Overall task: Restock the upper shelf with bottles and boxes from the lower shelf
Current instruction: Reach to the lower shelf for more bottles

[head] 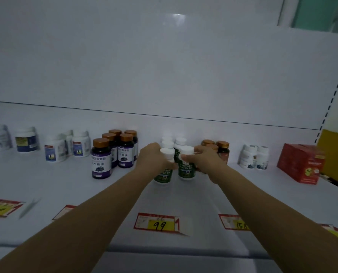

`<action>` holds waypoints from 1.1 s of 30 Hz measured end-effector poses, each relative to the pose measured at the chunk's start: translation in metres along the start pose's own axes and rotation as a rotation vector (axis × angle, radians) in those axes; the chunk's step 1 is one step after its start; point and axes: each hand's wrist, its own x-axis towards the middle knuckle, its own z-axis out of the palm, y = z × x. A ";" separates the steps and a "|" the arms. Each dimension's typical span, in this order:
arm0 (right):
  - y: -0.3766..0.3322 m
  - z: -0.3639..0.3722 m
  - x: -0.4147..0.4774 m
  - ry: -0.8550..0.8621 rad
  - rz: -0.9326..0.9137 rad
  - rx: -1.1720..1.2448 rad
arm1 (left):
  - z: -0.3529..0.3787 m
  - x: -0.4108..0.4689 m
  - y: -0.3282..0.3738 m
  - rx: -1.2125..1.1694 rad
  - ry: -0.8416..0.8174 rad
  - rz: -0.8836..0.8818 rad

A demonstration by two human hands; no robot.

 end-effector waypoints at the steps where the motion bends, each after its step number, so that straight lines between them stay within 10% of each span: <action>1: 0.002 0.002 0.006 0.006 -0.007 -0.018 | 0.002 0.003 -0.001 0.018 0.002 -0.002; 33: 0.013 0.010 0.044 -0.093 -0.055 -0.186 | 0.026 0.022 -0.021 0.081 -0.160 -0.065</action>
